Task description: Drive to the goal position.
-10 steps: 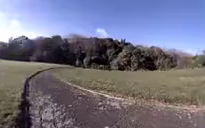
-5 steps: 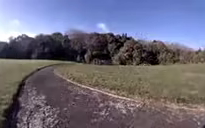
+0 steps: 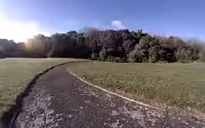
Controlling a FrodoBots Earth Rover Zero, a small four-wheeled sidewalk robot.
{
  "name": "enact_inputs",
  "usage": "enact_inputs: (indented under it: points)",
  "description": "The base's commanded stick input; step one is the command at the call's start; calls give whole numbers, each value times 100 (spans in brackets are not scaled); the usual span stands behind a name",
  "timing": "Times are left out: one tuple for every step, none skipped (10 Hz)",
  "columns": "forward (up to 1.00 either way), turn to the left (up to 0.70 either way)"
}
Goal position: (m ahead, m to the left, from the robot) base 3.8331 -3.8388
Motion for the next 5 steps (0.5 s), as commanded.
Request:
enact_inputs:
  points:
    - [50, 0]
    - [50, 0]
    - [50, 0]
    - [50, 0]
    - [50, 0]
